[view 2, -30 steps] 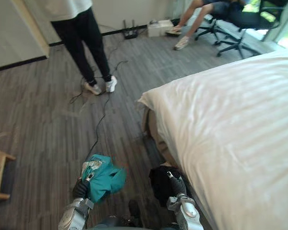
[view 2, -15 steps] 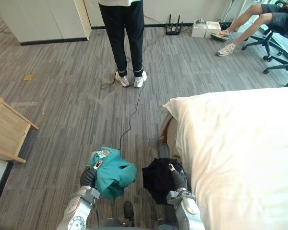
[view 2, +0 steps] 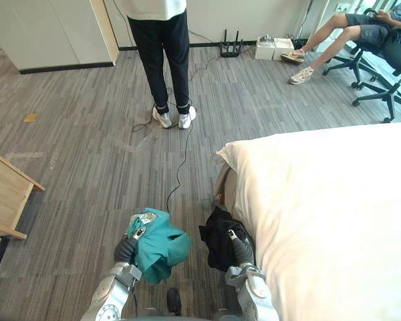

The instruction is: Tidy the bed and pick cloth on bed and put in laundry

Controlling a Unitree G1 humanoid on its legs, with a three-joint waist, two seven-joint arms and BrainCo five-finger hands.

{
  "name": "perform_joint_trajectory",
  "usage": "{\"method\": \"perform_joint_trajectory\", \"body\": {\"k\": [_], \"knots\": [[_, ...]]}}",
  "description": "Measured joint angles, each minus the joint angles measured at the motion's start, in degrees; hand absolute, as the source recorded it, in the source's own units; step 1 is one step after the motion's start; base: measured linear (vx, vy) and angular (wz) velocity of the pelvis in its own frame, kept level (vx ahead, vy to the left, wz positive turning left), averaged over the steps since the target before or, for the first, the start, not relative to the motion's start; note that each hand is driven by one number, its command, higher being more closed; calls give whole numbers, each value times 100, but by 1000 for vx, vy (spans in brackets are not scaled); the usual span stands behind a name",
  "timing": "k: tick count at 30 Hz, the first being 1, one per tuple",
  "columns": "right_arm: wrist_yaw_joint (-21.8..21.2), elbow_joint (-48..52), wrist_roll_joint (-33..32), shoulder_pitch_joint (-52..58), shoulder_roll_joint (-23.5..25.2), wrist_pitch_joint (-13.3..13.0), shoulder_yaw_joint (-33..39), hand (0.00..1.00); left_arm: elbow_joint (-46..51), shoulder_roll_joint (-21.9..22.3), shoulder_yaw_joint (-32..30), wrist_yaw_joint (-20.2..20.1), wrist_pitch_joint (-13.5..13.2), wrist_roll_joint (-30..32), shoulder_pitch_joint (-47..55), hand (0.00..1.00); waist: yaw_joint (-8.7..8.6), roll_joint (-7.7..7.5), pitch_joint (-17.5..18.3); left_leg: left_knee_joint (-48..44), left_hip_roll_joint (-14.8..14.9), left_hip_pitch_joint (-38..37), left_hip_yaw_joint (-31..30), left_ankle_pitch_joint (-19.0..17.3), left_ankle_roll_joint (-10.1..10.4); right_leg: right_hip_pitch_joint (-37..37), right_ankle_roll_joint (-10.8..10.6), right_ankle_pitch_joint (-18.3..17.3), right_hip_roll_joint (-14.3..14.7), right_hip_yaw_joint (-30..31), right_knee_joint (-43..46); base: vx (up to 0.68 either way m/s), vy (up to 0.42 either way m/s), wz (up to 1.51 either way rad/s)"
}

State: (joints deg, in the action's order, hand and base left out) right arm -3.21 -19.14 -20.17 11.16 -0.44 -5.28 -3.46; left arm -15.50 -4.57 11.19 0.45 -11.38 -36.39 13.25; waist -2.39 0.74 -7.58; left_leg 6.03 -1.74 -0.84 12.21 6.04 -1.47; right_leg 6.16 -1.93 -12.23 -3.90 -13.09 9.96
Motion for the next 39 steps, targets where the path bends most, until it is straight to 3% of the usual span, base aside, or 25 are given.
{"method": "perform_joint_trajectory", "body": {"k": [2,11,12,20,26,27,29,30,31,32,35,36,37,39], "knots": [[8,0,0,4,9,0,0,100,-3,-44,-4,40,19,-1,-4,100,-2,-7,4,3,-29,40,6,-14,4,0,95,-58,-19,-49,-68,-112,13,1],[10,-52,-153,50,27,-1,1,100,-57,-45,-8,150,150,5,68,100,22,-102,121,2,-65,169,-3,-33,-98,-69,83,-38,-49,-183,-174,-21,12,5],[106,-211,-378,-14,209,-23,-16,100,-392,-40,192,205,174,1,117,100,21,-79,225,4,-53,80,22,-24,-107,68,118,-72,-36,-225,-207,35,1,1],[109,-326,-409,21,196,-26,-80,100,-468,-36,245,210,177,-7,127,100,21,-80,225,3,-54,79,18,-24,-108,68,118,-72,-35,-225,-207,0,0,0],[112,-698,-668,271,118,28,-400,100,-911,-80,747,263,313,-131,182,100,34,-131,191,0,-121,62,-5,-132,-113,5,64,-199,-110,-193,-71,0,0,-1],[112,-716,-732,366,16,83,-434,100,-935,-106,958,271,409,-139,229,100,40,-259,140,-10,-271,-6,9,-234,-119,-109,-65,-396,-292,-208,226,46,62,4],[120,-780,-888,444,-197,133,-506,100,-1020,-69,1167,322,508,-209,241,100,31,-225,122,-8,-330,-34,-5,-353,-198,-608,-299,-541,-500,-130,1472,59,81,-7],[128,-824,-893,433,-269,153,-552,100,-1134,-67,1208,342,552,-270,202,100,19,-221,101,-10,-339,-58,-5,-389,-259,-1077,-392,-403,-674,-95,2421,120,116,-6],[129,-845,-895,445,-308,151,-574,100,-1239,-115,1209,369,574,-301,115,100,6,-238,-79,-60,-311,-254,-38,-430,-383,-1590,-351,-427,-745,18,3366,91,104,7],[127,-859,-899,497,-268,151,-575,100,-1282,-186,1214,372,581,-301,94,100,-5,-258,-184,-148,-272,-325,-69,-511,-422,-1684,-256,-489,-696,48,3339,158,94,14],[60,-719,-911,682,-264,113,-631,100,-1304,-361,1111,372,605,-298,93,100,-145,-306,-267,-458,-22,-448,-202,-843,-345,-1926,-246,-407,-433,49,2371,164,13,26],[11,-651,-946,712,-280,96,-634,100,-1303,-384,1104,368,605,-297,92,100,-132,-275,-270,-507,72,-530,-233,-950,-266,-1964,-222,-166,-372,-20,1717,258,-27,9],[-43,-635,-999,805,-284,45,-639,100,-1304,-404,1079,365,605,-297,112,100,-129,-264,-269,-521,131,-628,-235,-1034,-136,-1966,-191,368,-318,-24,743,269,-41,2],[-68,-584,-1003,844,-282,29,-644,100,-1304,-433,1079,361,606,-296,120,100,-128,-271,-271,-530,127,-720,-235,-1170,-3,-2066,-315,891,-372,-11,-25,346,-94,3]]}}
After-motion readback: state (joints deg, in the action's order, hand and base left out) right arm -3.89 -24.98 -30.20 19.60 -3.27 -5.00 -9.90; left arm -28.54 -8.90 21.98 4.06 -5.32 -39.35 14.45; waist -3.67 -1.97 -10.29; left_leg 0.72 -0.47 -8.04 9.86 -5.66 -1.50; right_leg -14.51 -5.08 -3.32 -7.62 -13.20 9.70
